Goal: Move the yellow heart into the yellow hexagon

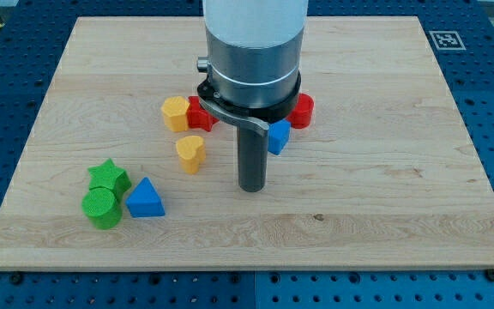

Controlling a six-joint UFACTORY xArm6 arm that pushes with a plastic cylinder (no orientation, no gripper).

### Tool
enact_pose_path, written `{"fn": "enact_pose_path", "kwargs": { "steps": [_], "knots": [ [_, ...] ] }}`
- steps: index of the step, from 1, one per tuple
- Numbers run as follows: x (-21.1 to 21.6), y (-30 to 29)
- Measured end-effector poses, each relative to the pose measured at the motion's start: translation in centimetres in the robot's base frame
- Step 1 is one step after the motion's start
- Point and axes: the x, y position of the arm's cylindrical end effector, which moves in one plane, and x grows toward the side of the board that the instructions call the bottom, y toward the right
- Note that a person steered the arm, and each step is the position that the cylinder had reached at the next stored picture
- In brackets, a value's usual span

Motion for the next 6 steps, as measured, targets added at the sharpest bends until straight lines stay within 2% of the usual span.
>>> {"fn": "enact_pose_path", "kwargs": {
  "steps": [3,4,6],
  "knots": [
    [0.0,-2.9],
    [-0.2,-6.4],
    [-5.2,-8.0]
  ]
}}
